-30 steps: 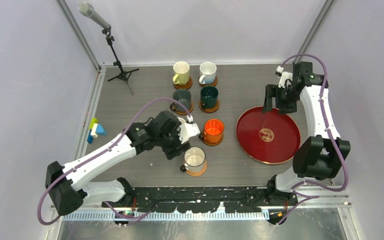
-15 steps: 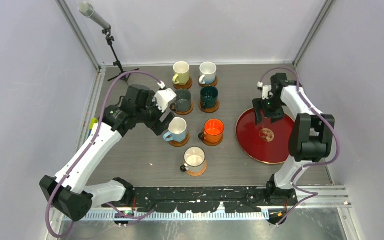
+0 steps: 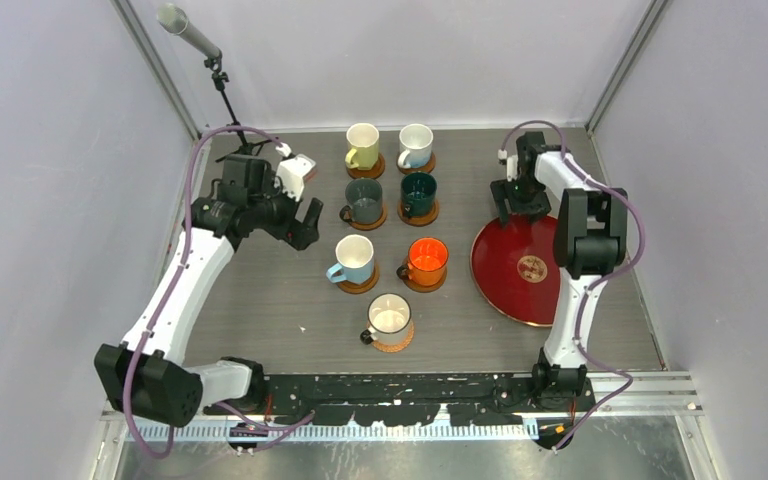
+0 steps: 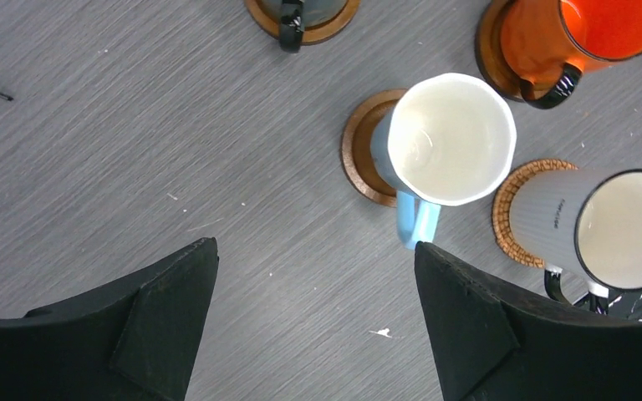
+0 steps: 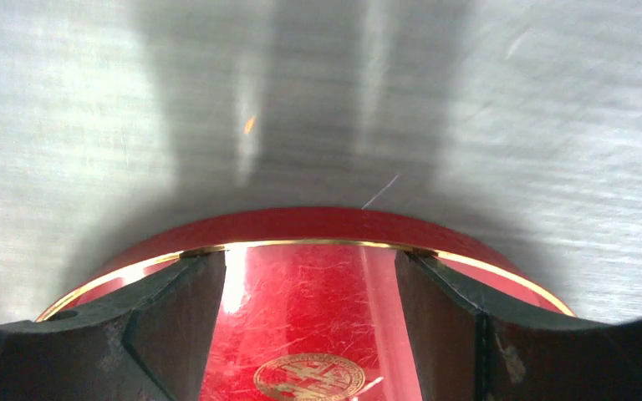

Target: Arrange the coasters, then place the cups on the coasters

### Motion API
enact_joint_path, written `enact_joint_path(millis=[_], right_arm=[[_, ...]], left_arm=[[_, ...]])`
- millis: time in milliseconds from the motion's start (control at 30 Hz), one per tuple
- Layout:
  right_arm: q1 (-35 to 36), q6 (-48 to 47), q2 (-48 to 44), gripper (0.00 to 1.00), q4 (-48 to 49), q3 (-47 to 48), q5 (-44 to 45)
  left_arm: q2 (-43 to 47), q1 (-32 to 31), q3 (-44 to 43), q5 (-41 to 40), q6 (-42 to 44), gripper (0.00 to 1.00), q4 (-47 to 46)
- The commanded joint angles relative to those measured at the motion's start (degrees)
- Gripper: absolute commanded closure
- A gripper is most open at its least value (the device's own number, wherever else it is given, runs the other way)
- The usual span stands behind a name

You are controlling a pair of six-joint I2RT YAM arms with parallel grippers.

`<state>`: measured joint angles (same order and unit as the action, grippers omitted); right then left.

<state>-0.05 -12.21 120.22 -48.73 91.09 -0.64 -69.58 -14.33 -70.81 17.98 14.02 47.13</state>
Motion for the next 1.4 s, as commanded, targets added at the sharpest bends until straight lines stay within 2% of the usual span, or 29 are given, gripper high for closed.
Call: enact_joint_path(millis=[0, 333, 500, 733, 1000, 1133, 1367], right_arm=[[-0.1, 1.5, 8.1, 0.21, 3.9, 11.4, 3.8], [-0.2, 1.0, 27.4, 0.21, -1.5, 44.2, 8.4], [-0.2, -0.5, 26.3, 0.2, -2.0, 47.9, 9.3], [-0.3, -0.8, 10.9, 0.16, -2.8, 40.7, 3.4], [-0.3, 2.1, -7.3, 0.1, -8.1, 31.1, -9.5], [-0.3, 2.7, -16.2, 0.09, -7.2, 20.6, -14.7], [-2.2, 1.5, -30.1, 0.09, 1.4, -4.9, -17.8]], left_arm=[[-2.9, 3.5, -0.2, 4.5, -1.2, 0.1, -4.3], [-12.6, 9.4, -2.8, 6.6, -1.8, 0.08, -6.7], [-17.1, 12.2, -6.9, 7.5, -3.5, 0.06, -6.6], [-21.0, 17.0, -13.8, 9.9, -3.7, 0.03, -1.6], [-18.1, 20.8, -13.5, 7.9, -3.5, 0.0, 0.0], [-14.8, 23.2, -9.1, 6.9, -2.0, 0.0, -0.9], [-8.1, 25.0, 2.8, 4.8, -0.7, 0.0, -5.2]])
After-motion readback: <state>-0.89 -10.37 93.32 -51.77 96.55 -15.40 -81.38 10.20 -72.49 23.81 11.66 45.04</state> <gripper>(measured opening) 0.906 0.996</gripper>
